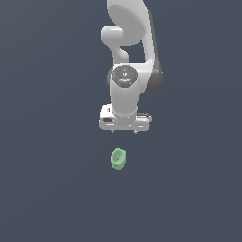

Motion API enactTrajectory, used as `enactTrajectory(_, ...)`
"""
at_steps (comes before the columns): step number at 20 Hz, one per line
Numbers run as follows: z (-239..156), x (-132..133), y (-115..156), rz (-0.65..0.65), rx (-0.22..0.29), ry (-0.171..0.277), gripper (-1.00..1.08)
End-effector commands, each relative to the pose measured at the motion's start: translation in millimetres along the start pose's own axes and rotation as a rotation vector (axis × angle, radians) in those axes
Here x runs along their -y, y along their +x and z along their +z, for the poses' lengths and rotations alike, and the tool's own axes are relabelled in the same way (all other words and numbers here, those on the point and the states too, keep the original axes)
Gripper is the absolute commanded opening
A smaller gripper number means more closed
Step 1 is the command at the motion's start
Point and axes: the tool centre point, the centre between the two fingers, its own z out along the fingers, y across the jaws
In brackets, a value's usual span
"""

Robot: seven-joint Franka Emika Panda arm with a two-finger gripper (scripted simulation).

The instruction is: Pick up the object and move it to a goal position.

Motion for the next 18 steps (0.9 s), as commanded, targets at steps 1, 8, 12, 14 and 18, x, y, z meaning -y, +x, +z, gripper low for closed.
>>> enactTrajectory(1,3,-2,10,0.036,-0.005,0.0,1.0)
enactTrajectory(8,19,-11,49,0.177,-0.029,-0.003,1.0)
enactTrajectory(12,28,-16,68,0.248,-0.041,-0.004,1.0)
enactTrajectory(14,31,-17,75,0.275,-0.046,-0.005,1.0)
enactTrajectory(18,37,-20,84,0.315,-0.054,-0.006,1.0)
